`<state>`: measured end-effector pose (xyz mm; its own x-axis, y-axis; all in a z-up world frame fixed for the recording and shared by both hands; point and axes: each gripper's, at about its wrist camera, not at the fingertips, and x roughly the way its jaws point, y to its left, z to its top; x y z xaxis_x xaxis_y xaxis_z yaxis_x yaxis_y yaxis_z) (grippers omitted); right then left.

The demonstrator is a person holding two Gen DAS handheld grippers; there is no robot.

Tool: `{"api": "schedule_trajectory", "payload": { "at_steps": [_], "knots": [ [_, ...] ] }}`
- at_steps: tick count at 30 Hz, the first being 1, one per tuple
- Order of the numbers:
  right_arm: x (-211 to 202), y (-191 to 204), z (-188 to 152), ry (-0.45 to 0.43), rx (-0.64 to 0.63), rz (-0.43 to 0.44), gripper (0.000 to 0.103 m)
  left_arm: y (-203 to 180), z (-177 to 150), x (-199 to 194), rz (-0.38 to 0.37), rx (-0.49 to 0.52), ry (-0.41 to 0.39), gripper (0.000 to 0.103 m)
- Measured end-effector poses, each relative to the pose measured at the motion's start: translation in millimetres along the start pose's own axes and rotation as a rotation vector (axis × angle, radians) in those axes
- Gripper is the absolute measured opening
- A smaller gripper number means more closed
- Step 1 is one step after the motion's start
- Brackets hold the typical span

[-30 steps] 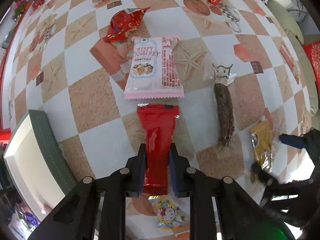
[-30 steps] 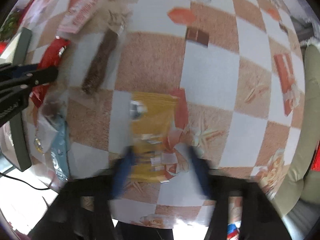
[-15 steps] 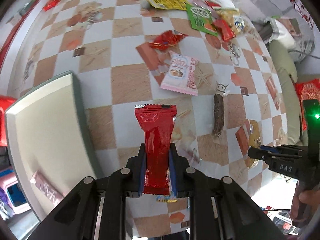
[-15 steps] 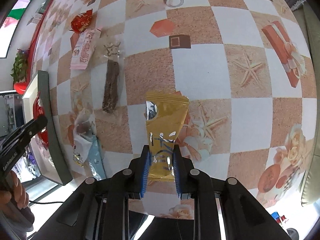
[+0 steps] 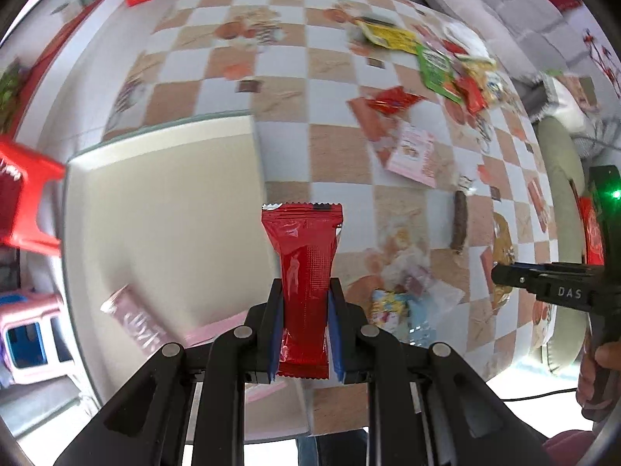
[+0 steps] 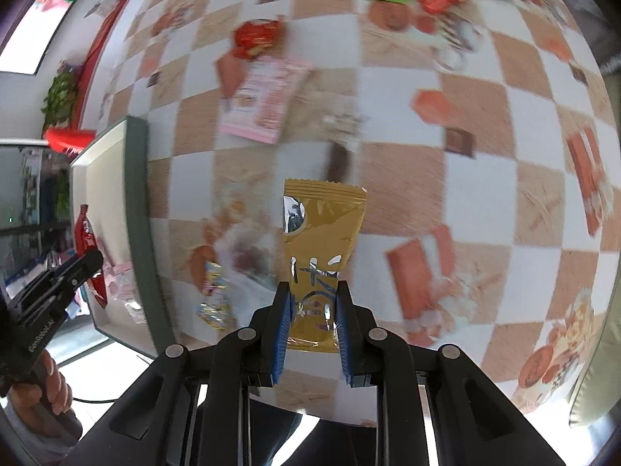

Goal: Organize snacks
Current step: 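Carry the gold and red packets to the white tray and release them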

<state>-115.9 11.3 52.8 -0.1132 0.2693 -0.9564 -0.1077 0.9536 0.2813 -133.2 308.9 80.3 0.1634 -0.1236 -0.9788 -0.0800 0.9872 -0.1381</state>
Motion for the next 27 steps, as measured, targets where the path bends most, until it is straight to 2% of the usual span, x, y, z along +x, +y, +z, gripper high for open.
{"api": "schedule_trajectory", "payload": {
  "at_steps": [12,20,27],
  "knots": [
    [23.0,110.0,26.5,0.042,-0.219,0.007,0.023,75.4,-32.7,-15.5,0.048,-0.142,-0.026,0.022],
    [44.5,188.3,47.2,0.065,-0.353,0.033,0.023,105.4,-23.6,-15.9,0.067,-0.205,-0.054,0.022],
    [62.5,229.1,53.5,0.090,-0.403,0.015,0.023,122.1,-19.1,-2.4,0.073,-0.260,-0.035,0.022]
  ]
}}
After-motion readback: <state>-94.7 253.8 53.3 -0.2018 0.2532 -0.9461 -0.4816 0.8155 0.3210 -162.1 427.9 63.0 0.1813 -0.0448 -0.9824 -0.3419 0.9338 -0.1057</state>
